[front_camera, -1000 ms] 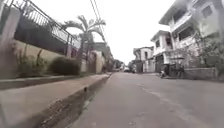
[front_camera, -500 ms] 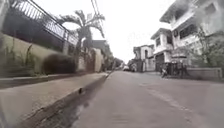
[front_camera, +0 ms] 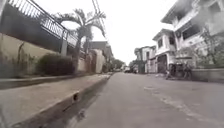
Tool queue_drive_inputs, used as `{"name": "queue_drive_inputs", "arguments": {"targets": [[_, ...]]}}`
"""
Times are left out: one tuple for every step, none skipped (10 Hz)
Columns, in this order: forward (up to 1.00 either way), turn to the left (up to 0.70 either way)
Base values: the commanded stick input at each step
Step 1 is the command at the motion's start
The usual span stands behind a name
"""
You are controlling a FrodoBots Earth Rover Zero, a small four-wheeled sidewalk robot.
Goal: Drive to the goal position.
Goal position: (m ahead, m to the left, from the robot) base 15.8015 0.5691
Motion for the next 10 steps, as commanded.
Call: {"name": "queue_drive_inputs", "arguments": {"targets": [[0.7, 0.0], [0.7, 0.0], [0.7, 0.0], [0.7, 0.0], [0.7, -0.01], [0.7, -0.02], [0.7, -0.06], [0.7, -0.16], [0.7, 0.0], [0.7, 0.0]]}}
